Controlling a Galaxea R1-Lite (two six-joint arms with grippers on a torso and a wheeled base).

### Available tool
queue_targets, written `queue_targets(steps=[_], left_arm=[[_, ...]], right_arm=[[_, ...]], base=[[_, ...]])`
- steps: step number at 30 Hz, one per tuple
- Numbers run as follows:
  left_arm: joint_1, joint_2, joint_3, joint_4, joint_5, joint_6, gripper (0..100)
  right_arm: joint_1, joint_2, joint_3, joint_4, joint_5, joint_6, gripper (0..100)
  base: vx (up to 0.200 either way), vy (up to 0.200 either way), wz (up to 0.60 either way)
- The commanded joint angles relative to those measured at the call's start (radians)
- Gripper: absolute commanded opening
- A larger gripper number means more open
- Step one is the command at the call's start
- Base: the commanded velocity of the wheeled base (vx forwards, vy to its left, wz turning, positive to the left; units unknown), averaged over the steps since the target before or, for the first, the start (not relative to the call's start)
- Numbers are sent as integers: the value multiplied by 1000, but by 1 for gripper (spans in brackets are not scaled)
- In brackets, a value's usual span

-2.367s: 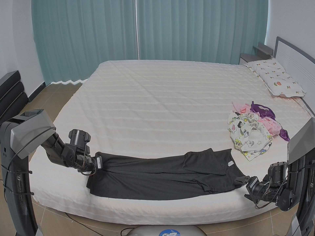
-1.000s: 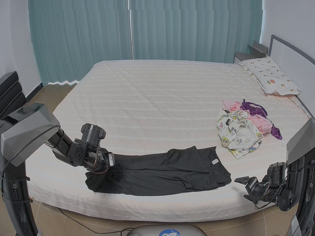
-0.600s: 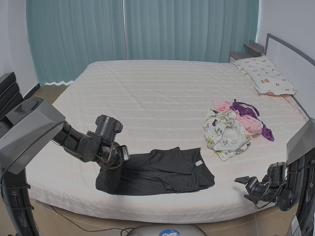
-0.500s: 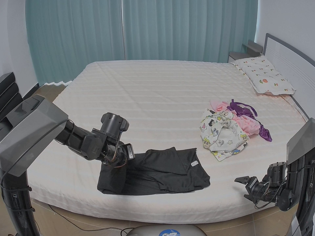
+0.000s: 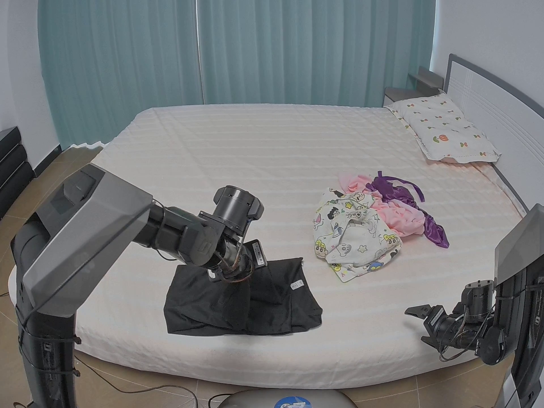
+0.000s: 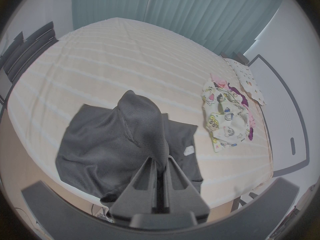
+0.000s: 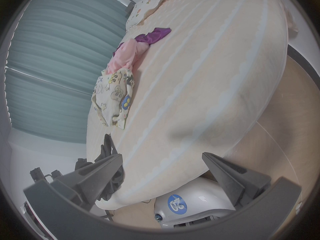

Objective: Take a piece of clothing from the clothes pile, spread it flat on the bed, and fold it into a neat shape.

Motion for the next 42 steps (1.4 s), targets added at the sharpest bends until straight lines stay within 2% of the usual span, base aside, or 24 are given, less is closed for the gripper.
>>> queue_targets(steps=[1,4,12,15,16,18,23,27,30,34,42], left_arm=[[-21,44,-40,1,2,-24,0],[-36,44,-78,5,-1,-110,0],[-44,101,-178,106,-7,-128,0],[-56,118,-199,109,-23,-171,0],[-65,119,-201,109,-43,-182,100],[-72,119,-204,109,-81,-185,100],[-70,130,-221,109,-86,-196,100],[-65,102,-193,110,-92,-217,100],[-55,62,-120,100,-96,-219,100],[-24,13,-52,95,-99,-219,100],[103,-116,121,94,-230,-219,100]], right_arm=[[5,3,-1,-17,0,-2,100],[7,3,-1,-17,0,-2,100],[7,7,1,-17,-2,-3,100],[7,9,1,-17,-2,-9,100],[8,9,1,-17,-2,-11,100],[8,9,1,-17,-2,-11,100],[8,9,2,-17,-2,-11,100],[8,9,4,-17,-2,-11,100],[8,9,4,-17,-2,-11,100],[8,9,4,-17,-2,-11,100],[8,9,5,-17,-2,-11,100]], base=[[0,0,0],[0,0,0],[0,0,0],[0,0,0],[0,0,0],[0,0,0],[0,0,0],[0,0,0],[0,0,0],[0,0,0],[-125,0,0]])
